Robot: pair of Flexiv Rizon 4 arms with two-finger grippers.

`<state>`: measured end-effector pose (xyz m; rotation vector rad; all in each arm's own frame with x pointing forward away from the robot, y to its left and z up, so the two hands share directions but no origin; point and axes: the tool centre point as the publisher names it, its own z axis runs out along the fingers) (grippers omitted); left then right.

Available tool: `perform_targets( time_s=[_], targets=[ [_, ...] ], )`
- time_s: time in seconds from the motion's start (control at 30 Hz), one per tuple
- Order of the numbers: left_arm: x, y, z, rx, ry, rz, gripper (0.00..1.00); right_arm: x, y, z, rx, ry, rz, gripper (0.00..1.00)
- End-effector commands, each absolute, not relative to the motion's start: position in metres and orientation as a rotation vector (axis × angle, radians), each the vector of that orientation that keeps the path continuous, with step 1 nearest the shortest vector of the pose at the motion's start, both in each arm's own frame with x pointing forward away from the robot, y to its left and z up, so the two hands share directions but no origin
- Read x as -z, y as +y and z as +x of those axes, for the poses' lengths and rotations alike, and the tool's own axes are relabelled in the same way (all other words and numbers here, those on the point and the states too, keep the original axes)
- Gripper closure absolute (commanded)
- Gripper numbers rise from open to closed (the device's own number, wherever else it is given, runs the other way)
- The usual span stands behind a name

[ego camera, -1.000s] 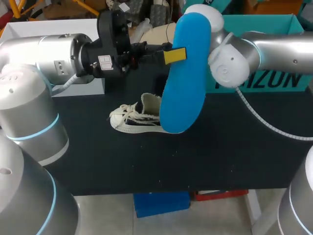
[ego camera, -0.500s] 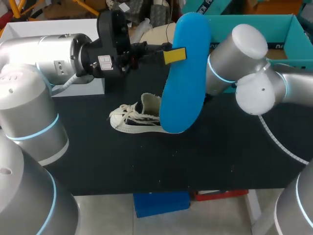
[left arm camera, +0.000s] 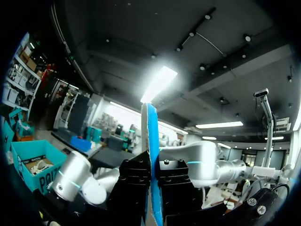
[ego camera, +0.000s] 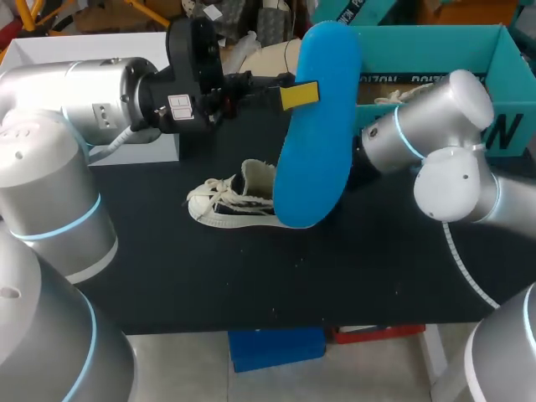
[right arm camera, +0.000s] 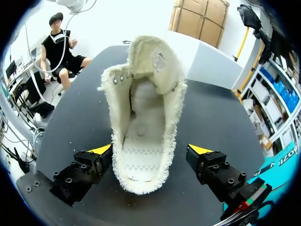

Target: Take the shoe out of the shoebox, open the shoe tongue, remove and reinsert the insole, then place the shoe into the shoebox

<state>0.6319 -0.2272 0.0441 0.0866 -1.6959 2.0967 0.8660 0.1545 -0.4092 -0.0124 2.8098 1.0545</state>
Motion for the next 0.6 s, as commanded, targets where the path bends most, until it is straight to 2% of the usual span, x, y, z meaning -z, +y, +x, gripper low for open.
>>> perform_targets(
  time_s=[0.03,0.6],
  targets=[
    [-0.043,-0.229,0.631,-2.1,-1.696,0.09,1.0,0.423,0.159,0.869,-1.334,2.704,-0.035,0.0],
    [-0.043,-0.229,0.631,-2.1,-1.696,0.09,1.0,0.443,0.159,0.857,-1.467,2.681,0.012,0.0]
  ],
)
